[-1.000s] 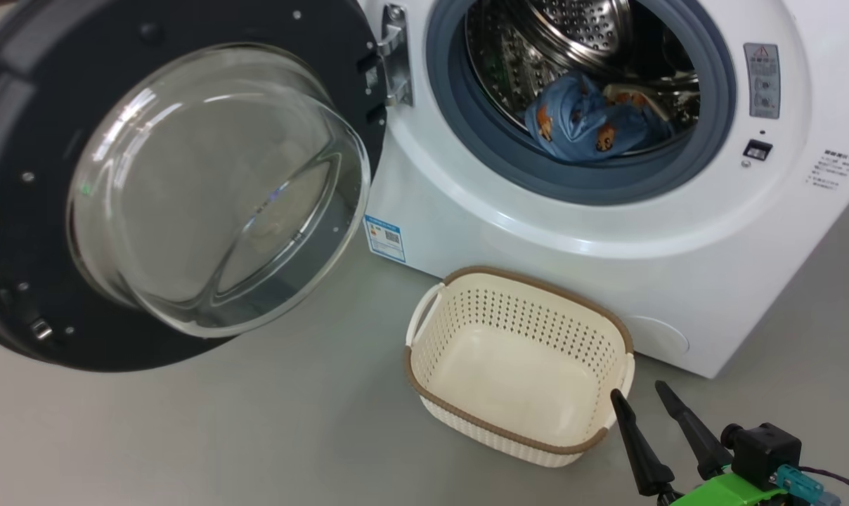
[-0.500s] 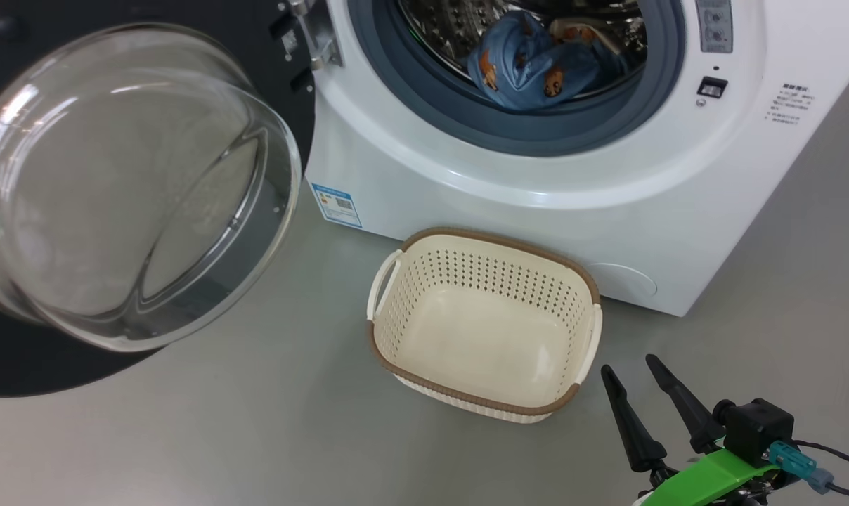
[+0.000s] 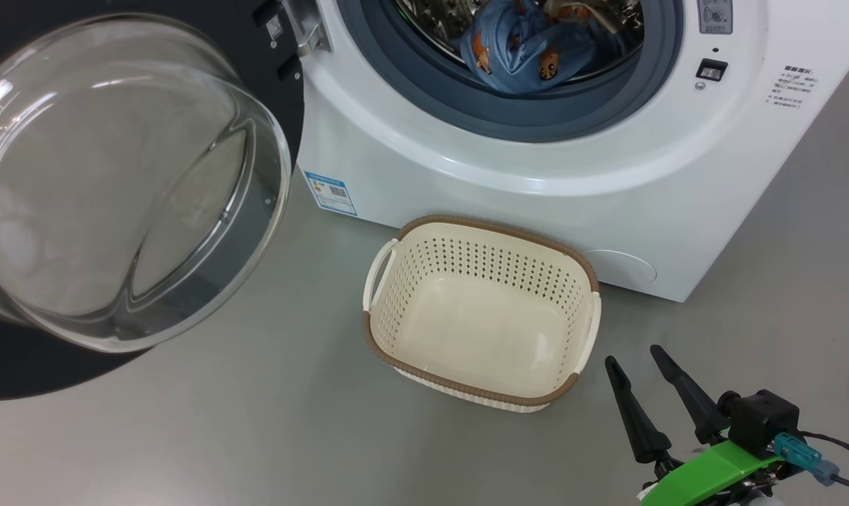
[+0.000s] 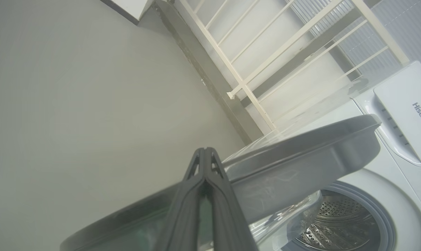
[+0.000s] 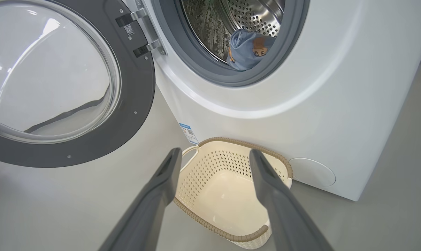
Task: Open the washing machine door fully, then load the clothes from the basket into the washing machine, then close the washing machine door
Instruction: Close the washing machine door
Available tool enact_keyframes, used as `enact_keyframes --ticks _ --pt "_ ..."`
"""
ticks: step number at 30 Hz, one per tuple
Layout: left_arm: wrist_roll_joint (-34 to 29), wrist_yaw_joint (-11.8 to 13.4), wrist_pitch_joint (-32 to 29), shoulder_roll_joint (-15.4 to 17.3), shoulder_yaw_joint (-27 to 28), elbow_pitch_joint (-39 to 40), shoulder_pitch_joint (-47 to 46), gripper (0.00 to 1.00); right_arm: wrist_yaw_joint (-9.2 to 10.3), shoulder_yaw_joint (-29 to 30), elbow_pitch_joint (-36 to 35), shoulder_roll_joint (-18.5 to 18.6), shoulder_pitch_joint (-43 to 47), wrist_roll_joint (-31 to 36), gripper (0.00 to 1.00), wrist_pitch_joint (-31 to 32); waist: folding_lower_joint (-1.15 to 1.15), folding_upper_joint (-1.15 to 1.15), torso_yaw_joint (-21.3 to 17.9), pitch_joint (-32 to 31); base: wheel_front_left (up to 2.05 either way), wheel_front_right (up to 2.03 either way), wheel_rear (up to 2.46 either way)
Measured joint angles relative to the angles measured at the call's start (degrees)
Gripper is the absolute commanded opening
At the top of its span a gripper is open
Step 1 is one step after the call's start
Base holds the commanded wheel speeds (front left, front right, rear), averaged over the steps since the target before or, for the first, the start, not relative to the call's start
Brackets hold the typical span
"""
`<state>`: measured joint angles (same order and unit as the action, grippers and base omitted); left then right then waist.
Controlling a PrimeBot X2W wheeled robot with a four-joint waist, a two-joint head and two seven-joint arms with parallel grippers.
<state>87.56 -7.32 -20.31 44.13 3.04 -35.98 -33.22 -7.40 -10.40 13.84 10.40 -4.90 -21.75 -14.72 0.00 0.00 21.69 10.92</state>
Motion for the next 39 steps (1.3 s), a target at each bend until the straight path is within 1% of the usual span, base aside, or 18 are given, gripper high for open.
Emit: enact_keyframes --ticks 7,14,25,26,29,39 --pt "0.59 0.01 -2.99 0.03 -1.18 -0.57 0.01 0.0 0.0 0.02 -0.04 0.25 -0.01 0.0 1.0 0.0 0.0 0.0 0.13 -0.6 0.0 0.0 0.0" --pt "3.12 0.08 -8.2 0.53 -2.04 2.4 1.72 0.0 0.0 0.09 0.0 0.14 0.02 0.0 1.0 0.0 0.0 0.0 0.2 -2.12 0.0 0.0 0.0" --pt "5.77 0.08 -17.42 0.46 -2.74 7.8 4.79 0.0 0.0 0.38 0.25 0.0 0.28 0.0 1.0 0.0 0.0 0.0 0.39 -4.86 0.0 0.0 0.0" --pt "5.77 0.08 -17.42 0.46 -2.74 7.8 4.79 0.0 0.0 0.38 0.25 0.0 0.28 0.0 1.0 0.0 0.0 0.0 0.39 -4.86 0.0 0.0 0.0" --pt "7.04 0.08 -20.43 0.19 -2.76 10.11 6.11 0.0 0.0 0.53 0.37 -0.37 0.66 0.0 1.0 0.0 0.0 0.0 0.47 -5.93 0.0 0.0 0.0" --pt "7.54 0.08 -27.7 -1.57 -2.67 19.27 10.51 0.0 0.0 1.26 0.38 -1.63 2.79 0.0 1.0 0.0 0.0 0.0 0.09 -8.97 0.0 0.0 0.0"
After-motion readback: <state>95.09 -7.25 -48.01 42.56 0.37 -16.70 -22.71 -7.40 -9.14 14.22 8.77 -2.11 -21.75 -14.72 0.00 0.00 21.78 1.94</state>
